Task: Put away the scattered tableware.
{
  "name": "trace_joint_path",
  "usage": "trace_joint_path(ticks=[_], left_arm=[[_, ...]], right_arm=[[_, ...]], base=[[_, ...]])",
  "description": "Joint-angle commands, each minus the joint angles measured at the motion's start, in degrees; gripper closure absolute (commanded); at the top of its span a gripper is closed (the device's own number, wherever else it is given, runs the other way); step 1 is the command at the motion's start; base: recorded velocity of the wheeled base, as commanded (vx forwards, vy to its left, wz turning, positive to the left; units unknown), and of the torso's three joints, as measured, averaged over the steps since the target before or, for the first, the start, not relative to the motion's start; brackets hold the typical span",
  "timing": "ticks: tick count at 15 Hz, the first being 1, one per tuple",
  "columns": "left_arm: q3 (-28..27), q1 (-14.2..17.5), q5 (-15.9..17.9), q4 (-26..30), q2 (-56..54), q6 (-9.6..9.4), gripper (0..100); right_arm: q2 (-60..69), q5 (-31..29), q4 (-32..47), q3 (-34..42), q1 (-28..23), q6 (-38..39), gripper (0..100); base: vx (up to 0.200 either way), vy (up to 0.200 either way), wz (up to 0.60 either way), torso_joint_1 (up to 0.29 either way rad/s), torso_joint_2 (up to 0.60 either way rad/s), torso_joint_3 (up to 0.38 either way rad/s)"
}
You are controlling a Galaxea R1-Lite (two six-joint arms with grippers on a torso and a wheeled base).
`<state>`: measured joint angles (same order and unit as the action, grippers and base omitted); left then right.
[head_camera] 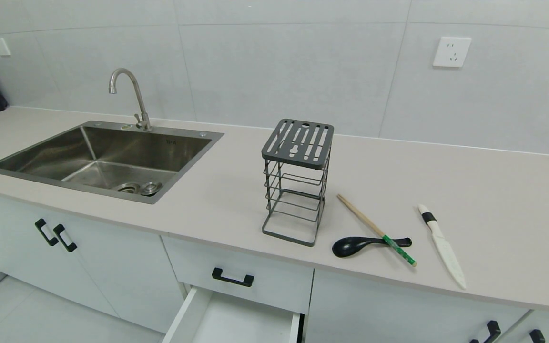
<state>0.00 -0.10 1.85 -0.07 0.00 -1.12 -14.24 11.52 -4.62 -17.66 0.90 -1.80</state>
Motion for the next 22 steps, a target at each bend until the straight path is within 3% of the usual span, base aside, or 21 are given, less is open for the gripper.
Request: trace_joint_path(ticks=[1, 9, 17, 20, 22], left_arm=[[0.0, 0.0, 0.0, 0.0, 0.0, -0.02, 0], [0.0, 0.0, 0.0, 0.0, 0.0, -0.02, 0], [0.0, 0.0, 0.0, 0.0, 0.0, -0.02, 0], [0.0, 0.0, 0.0, 0.0, 0.0, -0.02, 0], [0.0, 0.0, 0.0, 0.0, 0.0, -0.02, 0]], right_arm=[[-15.6, 5.9, -0.3, -5.5, 0.9, -0.3, 0], [-38.9, 6.3, 1.1, -6.9, 9.3, -0.2, 0], [-54.2, 6.1, 0.7, -8.1, 11.8, -0.5, 0], [-61.3, -0.4, 0.6, -9.7, 14.9, -0.2, 0], [-65.4, -1.1, -0.8, -11.3, 16.4, 0.0, 0]], base=[[0.0, 0.0, 0.0, 0.0, 0.0, 0.0], [0.0, 0.0, 0.0, 0.0, 0.0, 0.0], [0.0, 0.0, 0.0, 0.0, 0.0, 0.0], [0.0, 0.0, 0.0, 0.0, 0.0, 0.0], [0.0, 0.0, 0.0, 0.0, 0.0, 0.0]])
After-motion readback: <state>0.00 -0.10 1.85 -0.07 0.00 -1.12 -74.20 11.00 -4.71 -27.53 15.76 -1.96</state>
